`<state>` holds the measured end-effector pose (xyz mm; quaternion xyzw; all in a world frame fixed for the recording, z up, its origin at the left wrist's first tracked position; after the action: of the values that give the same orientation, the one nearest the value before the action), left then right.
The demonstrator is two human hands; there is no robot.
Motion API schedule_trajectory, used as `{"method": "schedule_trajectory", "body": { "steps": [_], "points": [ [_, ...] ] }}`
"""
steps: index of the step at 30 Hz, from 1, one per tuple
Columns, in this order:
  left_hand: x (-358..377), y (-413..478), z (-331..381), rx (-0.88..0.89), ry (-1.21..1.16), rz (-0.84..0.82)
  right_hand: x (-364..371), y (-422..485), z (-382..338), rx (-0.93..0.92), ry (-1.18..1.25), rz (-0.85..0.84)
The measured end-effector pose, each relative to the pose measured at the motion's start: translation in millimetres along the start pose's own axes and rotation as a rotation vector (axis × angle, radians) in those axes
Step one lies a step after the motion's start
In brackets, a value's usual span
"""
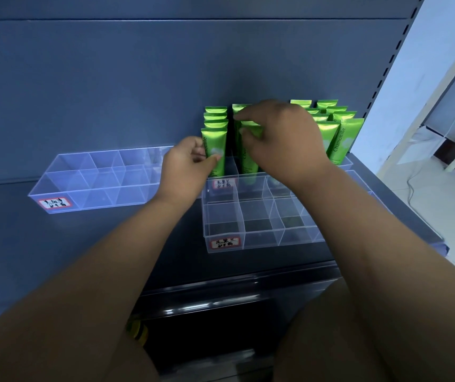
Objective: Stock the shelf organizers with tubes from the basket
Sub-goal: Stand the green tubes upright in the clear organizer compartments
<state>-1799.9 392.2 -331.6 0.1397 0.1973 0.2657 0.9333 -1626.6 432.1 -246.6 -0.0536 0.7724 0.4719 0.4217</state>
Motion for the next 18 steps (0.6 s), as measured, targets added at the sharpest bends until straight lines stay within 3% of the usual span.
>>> {"method": "schedule_trajectory", "body": {
  "steps": [8, 13, 18],
  "points": [
    [-3, -5, 5, -0.052, 0.044, 0.012, 5, -3, -14, 0.022, 0.003, 0.016],
    [-25, -18, 24, 0.065, 0.260, 0.071, 9, -10, -31, 0.052, 0.051, 0.029],
    [-79, -50, 54, 0.184, 0.673, 0.083, 19, -28, -75, 0.020, 0.190, -0.113]
  ]
}}
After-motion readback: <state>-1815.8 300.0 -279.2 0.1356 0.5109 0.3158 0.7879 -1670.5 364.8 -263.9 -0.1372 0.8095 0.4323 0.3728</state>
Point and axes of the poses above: each hand's wrist, its own y-axis towards the middle knuckle, its own x-axis out of the palm, z = x × y, the point moved 2 cm from there along y, towards the middle knuckle
